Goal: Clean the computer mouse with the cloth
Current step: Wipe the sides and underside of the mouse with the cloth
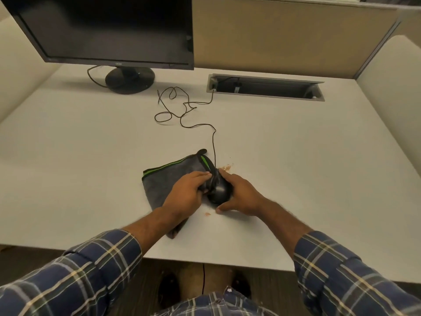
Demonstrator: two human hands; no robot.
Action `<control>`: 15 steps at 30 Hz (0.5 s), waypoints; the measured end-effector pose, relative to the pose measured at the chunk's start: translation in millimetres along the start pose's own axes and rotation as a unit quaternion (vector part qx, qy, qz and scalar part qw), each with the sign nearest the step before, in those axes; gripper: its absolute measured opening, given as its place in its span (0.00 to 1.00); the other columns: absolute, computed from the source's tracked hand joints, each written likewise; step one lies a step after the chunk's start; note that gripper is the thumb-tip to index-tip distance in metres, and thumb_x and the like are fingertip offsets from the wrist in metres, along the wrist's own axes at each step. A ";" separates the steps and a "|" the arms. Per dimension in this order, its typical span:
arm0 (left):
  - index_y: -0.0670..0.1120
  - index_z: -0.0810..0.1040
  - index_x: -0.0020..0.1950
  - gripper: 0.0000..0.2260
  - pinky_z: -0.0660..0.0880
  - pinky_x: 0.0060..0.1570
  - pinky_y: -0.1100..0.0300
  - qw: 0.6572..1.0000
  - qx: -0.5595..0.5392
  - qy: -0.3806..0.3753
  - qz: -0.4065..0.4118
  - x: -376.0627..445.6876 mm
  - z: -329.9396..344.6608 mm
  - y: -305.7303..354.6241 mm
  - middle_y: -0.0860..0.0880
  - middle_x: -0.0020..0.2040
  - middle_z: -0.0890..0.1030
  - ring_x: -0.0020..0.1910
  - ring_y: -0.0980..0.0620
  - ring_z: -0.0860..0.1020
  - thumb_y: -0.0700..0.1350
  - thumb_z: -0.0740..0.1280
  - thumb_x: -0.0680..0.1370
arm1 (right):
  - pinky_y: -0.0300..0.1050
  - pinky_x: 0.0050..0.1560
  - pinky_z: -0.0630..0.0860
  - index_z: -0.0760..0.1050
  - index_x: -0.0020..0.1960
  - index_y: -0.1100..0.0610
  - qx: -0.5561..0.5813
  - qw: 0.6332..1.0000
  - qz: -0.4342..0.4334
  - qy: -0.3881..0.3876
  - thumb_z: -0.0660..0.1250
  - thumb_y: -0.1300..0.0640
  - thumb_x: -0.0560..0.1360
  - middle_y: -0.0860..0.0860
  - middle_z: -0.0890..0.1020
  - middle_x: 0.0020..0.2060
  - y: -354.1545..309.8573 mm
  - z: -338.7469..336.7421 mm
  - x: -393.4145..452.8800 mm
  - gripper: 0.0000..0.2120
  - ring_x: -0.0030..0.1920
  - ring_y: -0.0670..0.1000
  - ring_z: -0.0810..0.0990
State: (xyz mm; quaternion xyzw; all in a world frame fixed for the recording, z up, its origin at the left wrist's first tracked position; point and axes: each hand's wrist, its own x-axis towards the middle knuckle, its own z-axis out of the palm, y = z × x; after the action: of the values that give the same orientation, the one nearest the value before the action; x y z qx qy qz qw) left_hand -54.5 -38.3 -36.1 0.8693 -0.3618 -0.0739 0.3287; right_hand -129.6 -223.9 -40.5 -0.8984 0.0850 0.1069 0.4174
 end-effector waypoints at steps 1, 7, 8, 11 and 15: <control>0.44 0.78 0.67 0.20 0.65 0.68 0.60 1.000 -0.003 0.004 -0.008 2.7 -0.7 0.3 0.48 0.65 0.78 0.65 0.49 0.74 0.33 0.65 0.75 | 0.38 0.62 0.66 0.57 0.77 0.53 0.000 1.000 0.000 0.000 0.82 0.51 0.58 0.51 0.70 0.69 0.6 0.5 0.0 0.55 0.66 0.52 0.71; 0.49 0.82 0.58 0.13 0.74 0.56 0.53 0.992 -0.016 -0.044 -0.116 24.3 -11.1 6.5 0.49 0.52 0.82 0.52 0.48 0.78 0.38 0.65 0.77 | 0.39 0.62 0.67 0.56 0.78 0.52 0.008 1.000 0.008 -0.009 0.82 0.51 0.58 0.51 0.69 0.70 2.9 0.8 -1.3 0.55 0.65 0.50 0.70; 0.50 0.83 0.56 0.12 0.75 0.54 0.53 0.991 -0.002 -0.059 -0.121 27.5 -12.3 9.7 0.49 0.50 0.83 0.50 0.48 0.79 0.39 0.65 0.76 | 0.40 0.62 0.67 0.56 0.78 0.52 0.005 1.000 0.012 -0.012 0.82 0.51 0.58 0.51 0.69 0.70 2.3 0.8 -1.6 0.55 0.64 0.50 0.70; 0.49 0.82 0.53 0.10 0.74 0.49 0.55 0.988 0.044 -0.070 -0.127 24.9 -16.0 15.4 0.49 0.47 0.82 0.48 0.48 0.79 0.39 0.65 0.76 | 0.40 0.63 0.68 0.55 0.78 0.51 0.003 1.000 0.019 -0.012 0.82 0.50 0.58 0.51 0.69 0.70 0.0 2.8 -3.2 0.56 0.66 0.51 0.70; 0.47 0.82 0.58 0.12 0.74 0.53 0.56 0.997 -0.026 -0.022 -0.071 -7.6 -14.9 12.8 0.50 0.50 0.84 0.50 0.51 0.79 0.39 0.66 0.77 | 0.40 0.65 0.65 0.53 0.78 0.53 -0.006 1.000 0.016 -0.003 0.82 0.50 0.58 0.52 0.67 0.72 -0.8 2.5 -2.5 0.57 0.68 0.52 0.68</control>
State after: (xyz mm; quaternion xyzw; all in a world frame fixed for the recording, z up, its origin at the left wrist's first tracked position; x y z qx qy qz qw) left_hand -62.0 -32.1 -17.4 0.8821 -0.3044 -0.1257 0.3368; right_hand -132.1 -221.3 -40.9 -0.8992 0.0977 0.1171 0.4102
